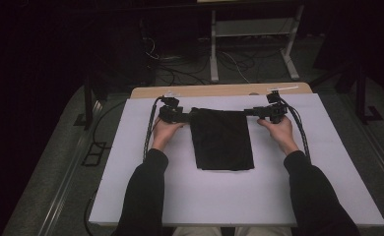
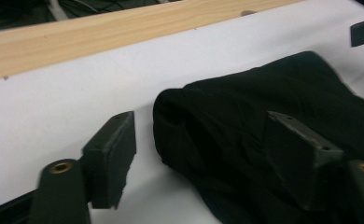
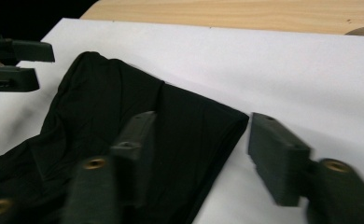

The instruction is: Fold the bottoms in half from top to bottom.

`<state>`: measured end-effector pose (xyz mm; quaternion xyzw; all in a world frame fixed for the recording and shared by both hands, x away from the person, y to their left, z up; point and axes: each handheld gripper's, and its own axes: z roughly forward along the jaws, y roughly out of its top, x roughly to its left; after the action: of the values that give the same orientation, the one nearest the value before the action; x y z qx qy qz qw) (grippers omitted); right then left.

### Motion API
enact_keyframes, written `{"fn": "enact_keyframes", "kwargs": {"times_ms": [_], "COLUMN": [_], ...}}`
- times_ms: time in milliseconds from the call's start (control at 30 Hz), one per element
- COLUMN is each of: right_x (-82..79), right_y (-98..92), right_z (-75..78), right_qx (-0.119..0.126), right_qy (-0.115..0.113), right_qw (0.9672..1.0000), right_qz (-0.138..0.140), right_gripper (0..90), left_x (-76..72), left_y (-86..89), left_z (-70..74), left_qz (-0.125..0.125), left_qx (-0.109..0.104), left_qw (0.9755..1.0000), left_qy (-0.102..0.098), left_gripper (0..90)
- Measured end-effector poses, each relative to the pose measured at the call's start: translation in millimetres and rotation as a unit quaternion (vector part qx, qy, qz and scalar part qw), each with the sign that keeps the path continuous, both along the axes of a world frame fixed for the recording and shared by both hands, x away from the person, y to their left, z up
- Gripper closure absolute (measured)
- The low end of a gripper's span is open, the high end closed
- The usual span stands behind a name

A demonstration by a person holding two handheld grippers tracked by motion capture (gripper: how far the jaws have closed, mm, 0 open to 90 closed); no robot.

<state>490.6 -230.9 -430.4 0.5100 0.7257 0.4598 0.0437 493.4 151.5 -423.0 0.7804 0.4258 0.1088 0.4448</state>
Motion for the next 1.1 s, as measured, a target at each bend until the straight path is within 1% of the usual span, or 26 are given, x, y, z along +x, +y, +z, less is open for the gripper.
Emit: {"fn": "enact_keyframes", "kwargs": {"times_ms": [67, 100, 167, 233, 300, 400, 533, 600, 733, 833, 900, 1000, 1100], "right_x": [-4.0, -5.9, -9.2, -12.2, -14.7, -20.4, -28.5, -31.9, -40.7, -48.3, -52.8, -60.0, -67.2], "right_y": [-2.0, -2.8, -4.4, -6.6, -8.3, -10.9, -14.1, -15.2, -16.8, -18.6, -19.6, -21.8, -25.5], "right_z": [0.1, 0.1, 0.4, 1.3, 1.8, 2.7, 3.8, 4.6, 6.7, 8.4, 9.7, 12.3, 14.6], "right_qx": [0.002, 0.001, -0.004, -0.001, -0.003, 0.001, 0.000, -0.005, -0.015, -0.015, -0.014, -0.013, -0.005], "right_qy": [-0.004, -0.005, -0.006, -0.006, -0.007, -0.010, -0.010, -0.010, -0.014, -0.017, -0.020, -0.024, -0.029], "right_qw": [1.0000, 1.0000, 1.0000, 1.0000, 1.0000, 0.9999, 0.9998, 0.9997, 0.9994, 0.9993, 0.9992, 0.9990, 0.9989], "right_qz": [0.001, 0.001, 0.000, -0.001, 0.005, 0.014, 0.018, 0.021, 0.028, 0.031, 0.032, 0.037, 0.037], "right_gripper": [32.2, 29.8, 24.0, 19.6, 14.0, 11.2, 0.6, 0.2, 0.2, 0.2, 0.2, 0.2, 0.2], "left_x": [-1.8, -2.8, -4.7, -6.0, -7.8, -11.9, -16.6, -20.2, -25.6, -31.6, -35.1, -42.0, -47.7], "left_y": [4.8, 7.2, 11.6, 15.5, 18.4, 22.3, 25.1, 26.3, 27.2, 27.2, 27.8, 28.3, 28.5], "left_z": [-0.8, -1.3, -2.4, -3.3, -4.2, -4.4, -3.2, -1.6, 0.7, 2.4, 3.4, 6.2, 8.1], "left_qz": [0.003, 0.004, 0.003, 0.003, 0.005, 0.005, 0.001, -0.003, -0.006, -0.010, -0.012, -0.016, -0.023], "left_qx": [-0.012, -0.014, -0.022, -0.025, -0.028, -0.030, -0.032, -0.036, -0.026, -0.014, -0.015, -0.015, -0.011], "left_qw": [0.9999, 0.9999, 0.9997, 0.9996, 0.9994, 0.9994, 0.9994, 0.9993, 0.9996, 0.9998, 0.9998, 0.9996, 0.9995], "left_qy": [0.004, 0.005, 0.008, 0.013, 0.018, 0.016, 0.015, 0.012, 0.007, 0.004, 0.001, -0.015, -0.021], "left_gripper": [18.5, 15.1, 11.4, 6.2, 2.8, 0.7, 0.0, 0.0, 0.0, 0.0, 0.0, 0.0, 0.0]}}
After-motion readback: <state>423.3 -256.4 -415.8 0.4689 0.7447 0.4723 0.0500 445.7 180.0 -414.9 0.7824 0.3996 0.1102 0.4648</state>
